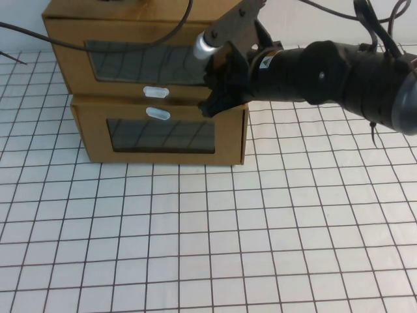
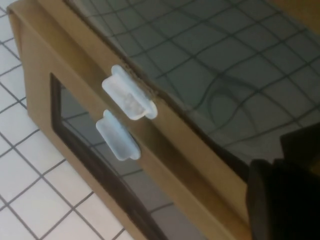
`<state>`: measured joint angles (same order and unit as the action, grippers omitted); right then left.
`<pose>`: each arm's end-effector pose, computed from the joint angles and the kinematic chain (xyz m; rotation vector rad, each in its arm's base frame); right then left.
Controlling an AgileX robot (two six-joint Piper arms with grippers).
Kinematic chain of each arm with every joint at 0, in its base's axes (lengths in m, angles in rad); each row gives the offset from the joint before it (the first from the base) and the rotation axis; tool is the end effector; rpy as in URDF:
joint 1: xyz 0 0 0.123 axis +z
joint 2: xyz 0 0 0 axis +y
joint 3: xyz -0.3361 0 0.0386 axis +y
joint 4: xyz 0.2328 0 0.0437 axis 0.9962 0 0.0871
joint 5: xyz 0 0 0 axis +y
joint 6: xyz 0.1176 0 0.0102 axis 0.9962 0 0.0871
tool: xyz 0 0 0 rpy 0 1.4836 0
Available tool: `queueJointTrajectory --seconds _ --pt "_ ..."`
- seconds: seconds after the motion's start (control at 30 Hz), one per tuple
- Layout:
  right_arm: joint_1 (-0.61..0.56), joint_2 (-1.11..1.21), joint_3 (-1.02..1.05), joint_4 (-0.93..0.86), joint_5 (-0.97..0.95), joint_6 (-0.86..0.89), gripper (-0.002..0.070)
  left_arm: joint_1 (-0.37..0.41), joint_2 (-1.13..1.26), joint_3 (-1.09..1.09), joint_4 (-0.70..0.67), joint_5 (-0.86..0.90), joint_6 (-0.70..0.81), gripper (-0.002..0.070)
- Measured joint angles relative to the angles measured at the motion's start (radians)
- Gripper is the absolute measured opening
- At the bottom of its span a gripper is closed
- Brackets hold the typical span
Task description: Close the shoe box
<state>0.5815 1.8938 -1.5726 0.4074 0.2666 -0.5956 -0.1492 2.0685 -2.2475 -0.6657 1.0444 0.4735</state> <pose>0.3961 0.2751 0.3432 -0.8479 1.8831 0.3429 0.4791 -0.1358 0.4225 0.5703 2.1203 -0.6561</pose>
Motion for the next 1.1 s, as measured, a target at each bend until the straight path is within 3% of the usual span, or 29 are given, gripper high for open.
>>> queueJointTrajectory --seconds 0.3,0.47,0.67,0.9,1.1 --pt "-0.008 -0.121 0.000 0.035 0.094 -0.002 -0.0014 0.000 -0.079 0.011 0.046 0.033 0.040 -0.0004" --pt "-0.010 -0.328 0.014 0.044 0.221 -0.059 -0.0013 0.000 -0.254 0.011 0.060 0.065 0.042 -0.0004" --pt "-0.055 -0.643 0.140 0.045 0.233 -0.082 -0.0013 0.000 -0.473 0.039 0.056 0.131 0.044 -0.0004" --pt "-0.141 -1.065 0.483 0.045 0.163 0.002 -0.0013 0.000 -0.791 0.333 0.090 0.098 0.045 -0.0004" --pt "-0.150 -1.377 0.837 0.045 0.086 0.062 -0.0014 0.000 -1.167 0.793 0.121 -0.073 0.042 -0.0004"
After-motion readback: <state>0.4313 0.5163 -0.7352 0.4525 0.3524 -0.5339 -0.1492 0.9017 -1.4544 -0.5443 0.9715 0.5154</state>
